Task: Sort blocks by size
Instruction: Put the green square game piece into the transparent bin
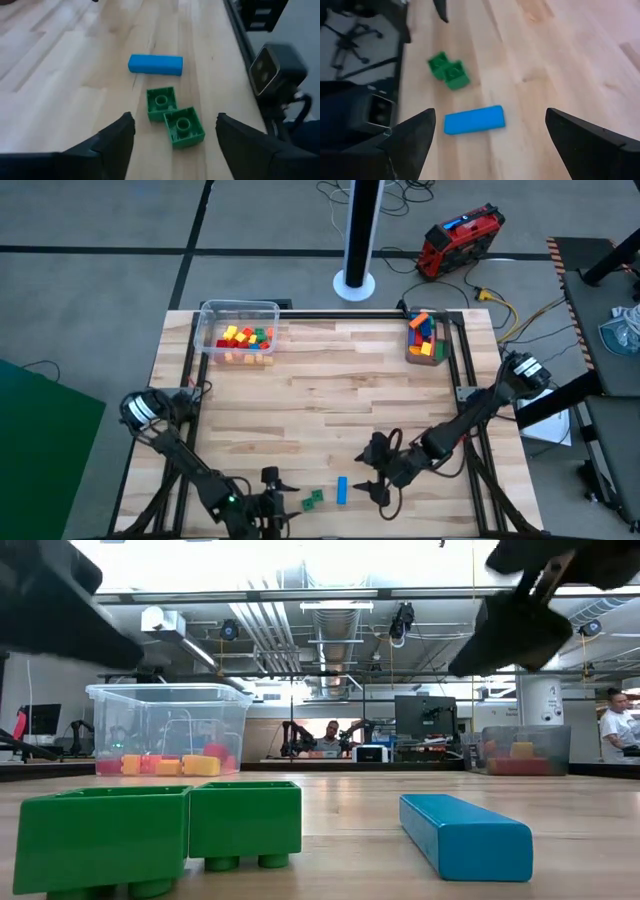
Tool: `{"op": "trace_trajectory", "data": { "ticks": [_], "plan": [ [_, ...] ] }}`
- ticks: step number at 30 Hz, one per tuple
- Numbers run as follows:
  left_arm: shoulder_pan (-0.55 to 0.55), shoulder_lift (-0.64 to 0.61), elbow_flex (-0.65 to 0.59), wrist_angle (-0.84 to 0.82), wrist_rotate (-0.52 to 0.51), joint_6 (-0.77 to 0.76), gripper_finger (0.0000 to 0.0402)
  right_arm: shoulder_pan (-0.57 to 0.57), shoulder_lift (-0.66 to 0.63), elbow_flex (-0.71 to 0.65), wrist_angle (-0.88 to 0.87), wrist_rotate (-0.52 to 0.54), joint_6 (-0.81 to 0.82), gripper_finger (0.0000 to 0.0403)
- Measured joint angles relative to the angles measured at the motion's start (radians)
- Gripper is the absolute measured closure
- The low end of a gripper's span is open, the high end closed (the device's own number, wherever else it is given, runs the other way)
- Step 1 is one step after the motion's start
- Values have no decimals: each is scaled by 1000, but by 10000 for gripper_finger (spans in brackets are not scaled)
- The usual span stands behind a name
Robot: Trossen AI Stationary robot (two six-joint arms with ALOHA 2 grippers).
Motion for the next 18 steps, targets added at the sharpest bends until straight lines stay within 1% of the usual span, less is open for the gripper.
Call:
{"op": "trace_trajectory", "data": {
  "ticks": [4,6,8,12,16,18],
  "plan": [
    [-4,71,42,-13,-3,-15,115,6,35,2,1,35,30,35],
    [-5,105,78,-7,-5,-15,101,9,45,3,1,40,41,35],
    [-6,136,108,-39,-9,-29,92,10,57,3,5,40,63,35],
    [-7,184,154,-140,-66,-106,88,21,61,2,6,40,95,35],
    [-7,214,170,-141,-77,-135,87,37,60,2,19,46,105,35],
    [-6,227,170,-140,-77,-136,87,45,60,2,33,65,105,35]
  ]
}}
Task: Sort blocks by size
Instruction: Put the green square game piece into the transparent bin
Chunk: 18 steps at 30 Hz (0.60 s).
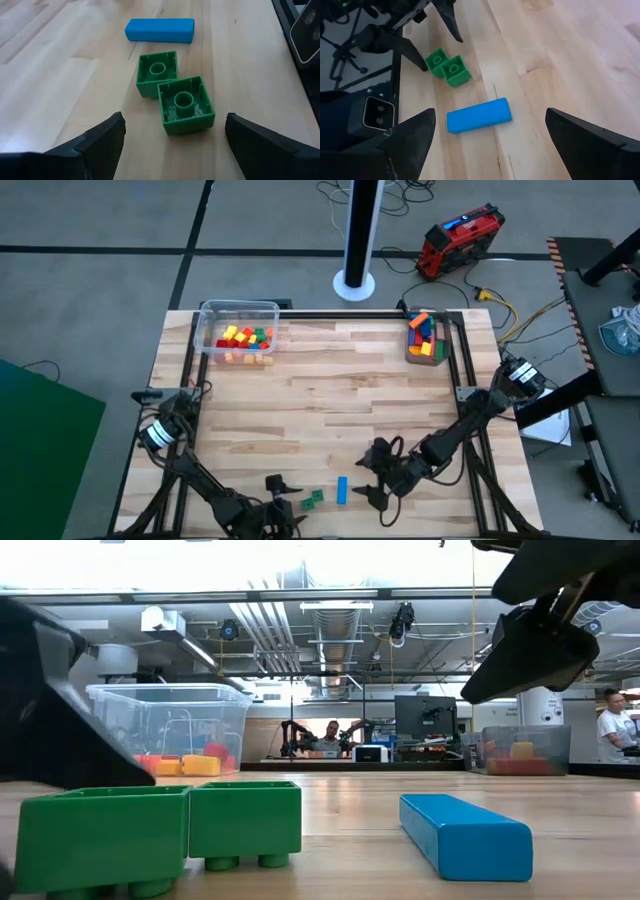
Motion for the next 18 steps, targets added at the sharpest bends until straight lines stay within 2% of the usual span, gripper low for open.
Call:
{"op": "trace_trajectory", "data": {
  "ticks": [6,18],
  "plan": [
    [0,3,-19,12,-11,-33,94,23,0,0,22,52,-2,35],
    [22,3,-26,115,-9,43,118,28,4,0,18,106,-1,35]
  ]
}}
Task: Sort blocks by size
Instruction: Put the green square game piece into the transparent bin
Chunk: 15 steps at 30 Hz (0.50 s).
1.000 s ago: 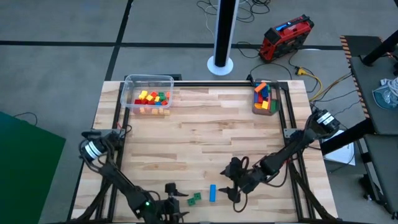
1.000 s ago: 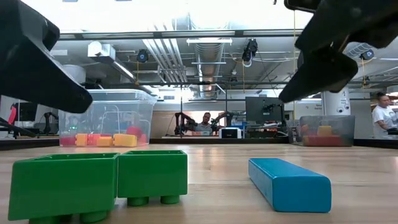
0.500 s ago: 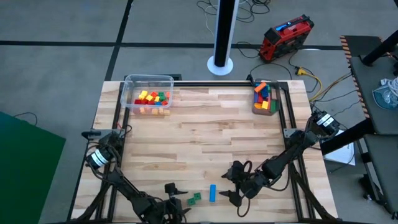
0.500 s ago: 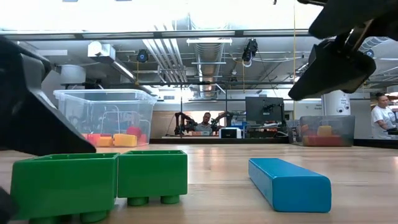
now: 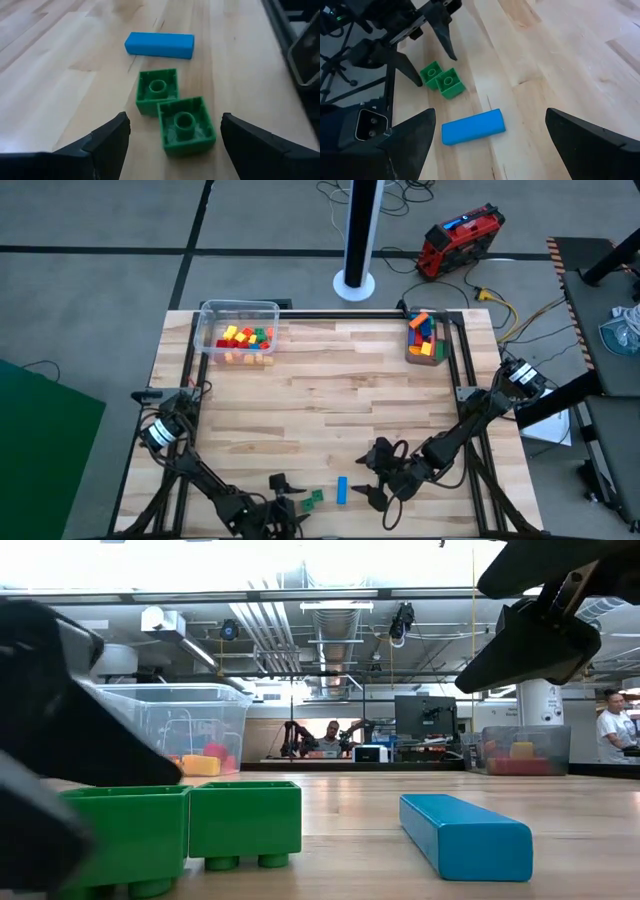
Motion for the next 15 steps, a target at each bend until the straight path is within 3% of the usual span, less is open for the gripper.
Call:
{"op": "trace_trajectory", "data": {
  "ticks": [15],
  "plan": [
    [10,0,-3,26,12,47,147,4,0,0,0,28,0,35]
  ]
}}
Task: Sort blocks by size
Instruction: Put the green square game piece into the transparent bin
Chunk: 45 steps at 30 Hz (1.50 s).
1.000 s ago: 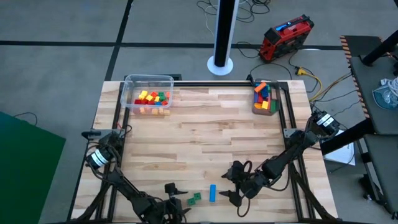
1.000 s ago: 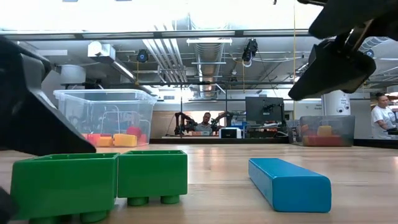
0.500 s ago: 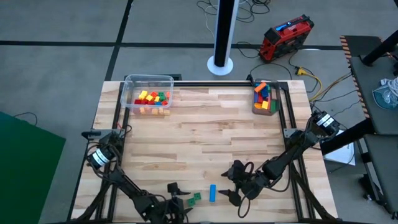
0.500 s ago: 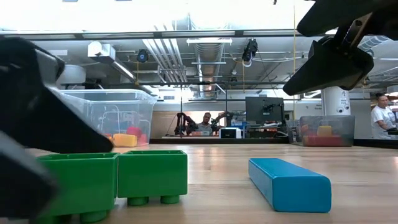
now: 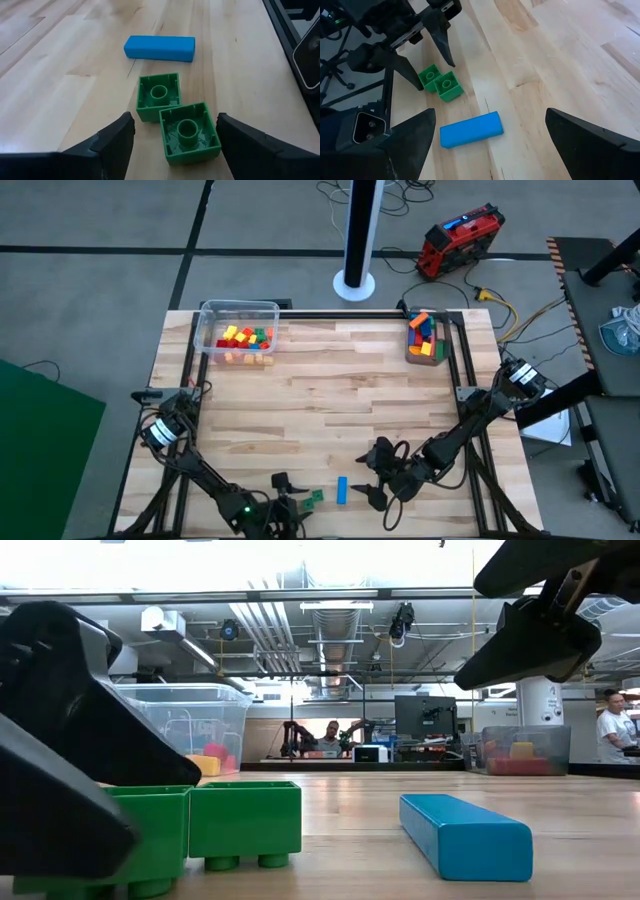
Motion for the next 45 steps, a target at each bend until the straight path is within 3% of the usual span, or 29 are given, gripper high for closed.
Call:
{"op": "trace_trajectory", "data": {
  "ticks": [18,28,30,37,45],
  "plan": [
    [0,51,10,64,0,31,175,0,0,0,2,1,0,35],
    [-1,51,14,57,3,39,287,0,0,0,2,25,0,35],
    [0,49,14,50,-2,40,292,0,0,0,1,26,-1,35],
    [-13,-43,12,-104,7,61,275,0,0,0,0,30,-11,35],
    [25,-263,-36,-454,-100,53,283,-3,1,-1,0,205,-133,35]
  ]
}}
